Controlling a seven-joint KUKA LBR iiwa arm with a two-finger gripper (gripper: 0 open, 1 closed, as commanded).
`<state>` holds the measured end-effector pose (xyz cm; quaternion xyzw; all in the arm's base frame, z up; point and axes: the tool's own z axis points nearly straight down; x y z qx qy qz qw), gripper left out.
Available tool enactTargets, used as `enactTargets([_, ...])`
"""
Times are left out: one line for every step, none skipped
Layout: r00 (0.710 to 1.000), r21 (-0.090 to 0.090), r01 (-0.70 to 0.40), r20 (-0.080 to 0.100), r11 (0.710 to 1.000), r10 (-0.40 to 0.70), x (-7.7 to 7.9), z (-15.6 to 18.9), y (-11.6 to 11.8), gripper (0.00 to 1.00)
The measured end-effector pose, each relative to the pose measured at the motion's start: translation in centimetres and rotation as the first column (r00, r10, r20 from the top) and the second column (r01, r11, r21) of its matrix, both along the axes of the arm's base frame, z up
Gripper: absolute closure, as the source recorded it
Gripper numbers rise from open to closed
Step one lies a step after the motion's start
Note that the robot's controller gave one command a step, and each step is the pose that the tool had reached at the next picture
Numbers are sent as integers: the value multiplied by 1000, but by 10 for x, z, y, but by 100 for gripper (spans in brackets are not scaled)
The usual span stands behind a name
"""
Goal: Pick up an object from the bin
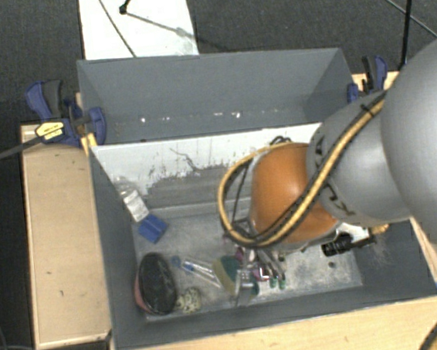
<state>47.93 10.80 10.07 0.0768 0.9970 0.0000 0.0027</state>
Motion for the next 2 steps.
enactTargets([987,3,160,-2,987,-160,2,0,52,0])
enactTargets([937,-1,350,-7,937,-350,-2,-32,28,0])
